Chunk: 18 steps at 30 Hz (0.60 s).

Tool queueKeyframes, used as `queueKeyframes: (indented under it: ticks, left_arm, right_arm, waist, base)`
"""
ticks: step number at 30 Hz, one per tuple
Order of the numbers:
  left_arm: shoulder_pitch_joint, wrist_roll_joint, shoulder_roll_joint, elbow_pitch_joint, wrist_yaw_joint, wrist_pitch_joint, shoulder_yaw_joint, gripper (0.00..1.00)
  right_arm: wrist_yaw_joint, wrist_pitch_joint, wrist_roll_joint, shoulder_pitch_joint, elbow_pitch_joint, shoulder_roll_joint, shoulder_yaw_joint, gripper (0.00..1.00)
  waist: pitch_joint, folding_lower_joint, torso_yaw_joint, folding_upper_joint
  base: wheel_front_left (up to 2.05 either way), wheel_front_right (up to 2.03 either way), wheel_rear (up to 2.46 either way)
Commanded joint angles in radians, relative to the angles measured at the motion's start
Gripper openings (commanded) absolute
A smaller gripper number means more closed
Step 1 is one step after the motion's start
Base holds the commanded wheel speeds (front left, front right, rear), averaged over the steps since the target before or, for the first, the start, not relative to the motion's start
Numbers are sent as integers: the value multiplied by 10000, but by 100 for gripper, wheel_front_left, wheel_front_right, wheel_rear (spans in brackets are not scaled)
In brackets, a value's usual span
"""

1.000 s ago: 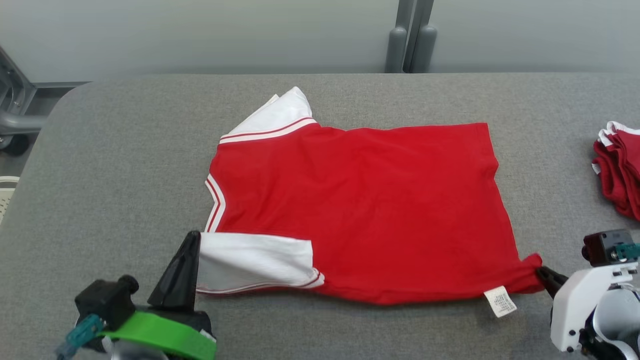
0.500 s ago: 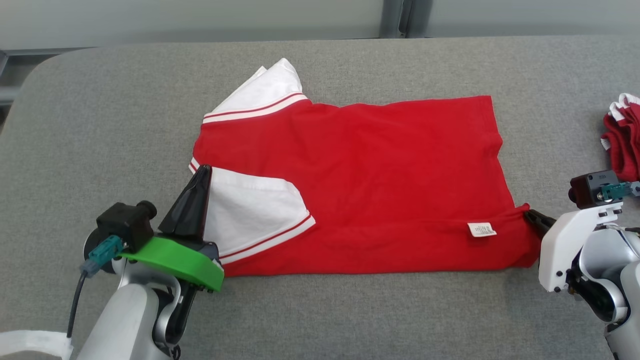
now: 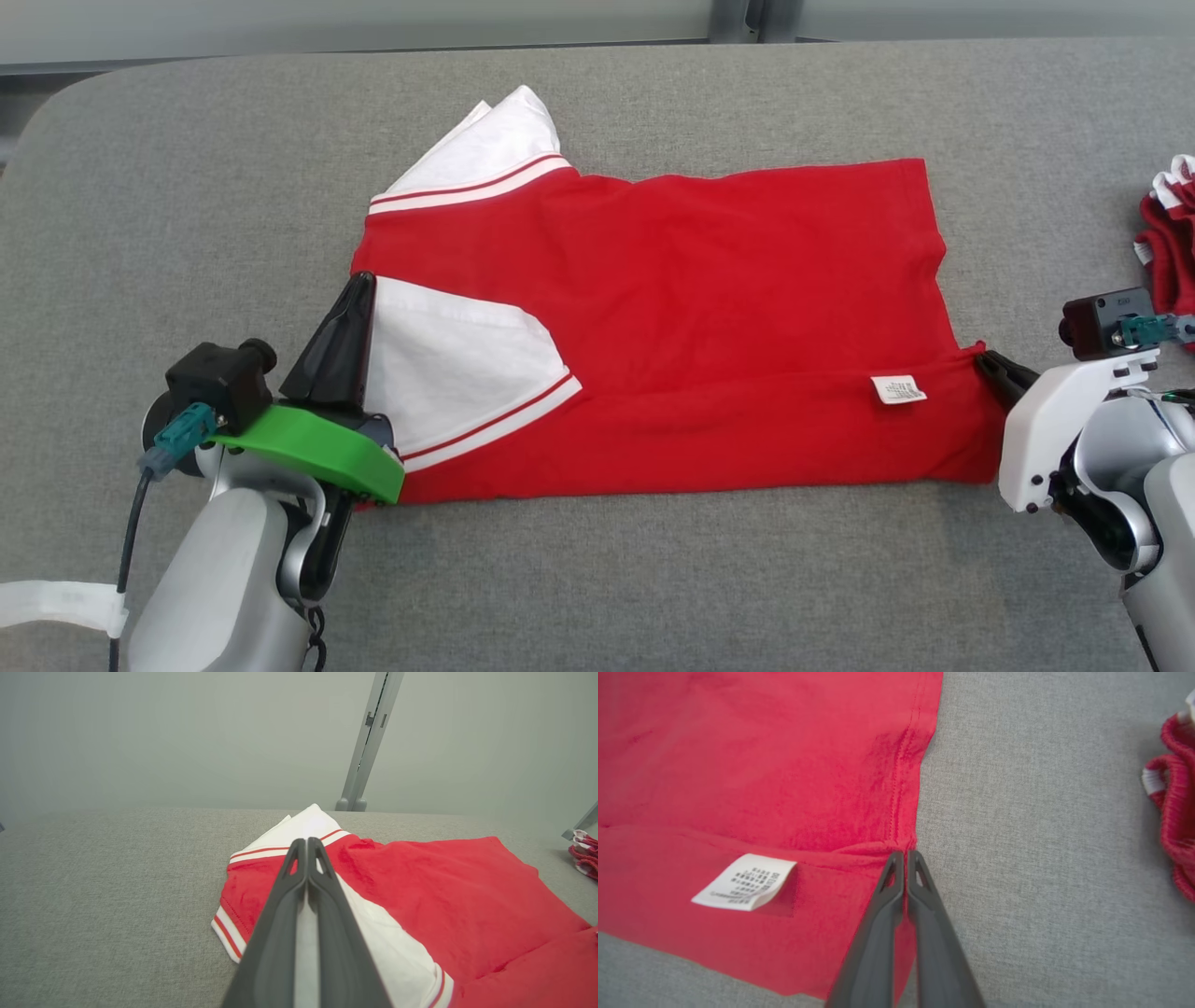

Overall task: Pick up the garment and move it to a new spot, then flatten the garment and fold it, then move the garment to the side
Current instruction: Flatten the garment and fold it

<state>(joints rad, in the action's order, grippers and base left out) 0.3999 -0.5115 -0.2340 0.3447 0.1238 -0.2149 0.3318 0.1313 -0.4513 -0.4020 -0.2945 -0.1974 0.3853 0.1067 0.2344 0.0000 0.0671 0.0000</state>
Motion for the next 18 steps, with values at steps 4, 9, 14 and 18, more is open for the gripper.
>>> queueKeyframes:
  ticks: [4, 9, 14, 18]
  left_arm:
    - [443, 52, -76, 282, 51, -104, 264, 0]
    - [837, 169, -104, 597, 54, -117, 595, 0]
    - [1283, 190, -181, 1133, 64, -98, 805, 0]
    - [1530, 159, -151, 1466, 68, -194, 875, 0]
  right_arm:
    - [-12, 166, 107, -159, -267, 45, 60, 0]
    - [-12, 320, 163, -250, -470, 10, 120, 0]
    - [-10, 484, 137, -472, -702, -106, 269, 0]
    - [-10, 517, 226, -586, -959, -74, 406, 0]
  waist:
    - [-14, 0, 61, 0]
    - [3, 0, 64, 0]
    - [25, 0, -5, 0]
    - [25, 0, -11, 0]
  base:
    - [0, 0, 0]
    - [0, 0, 0]
    - [0, 0, 0]
    - [0, 0, 0]
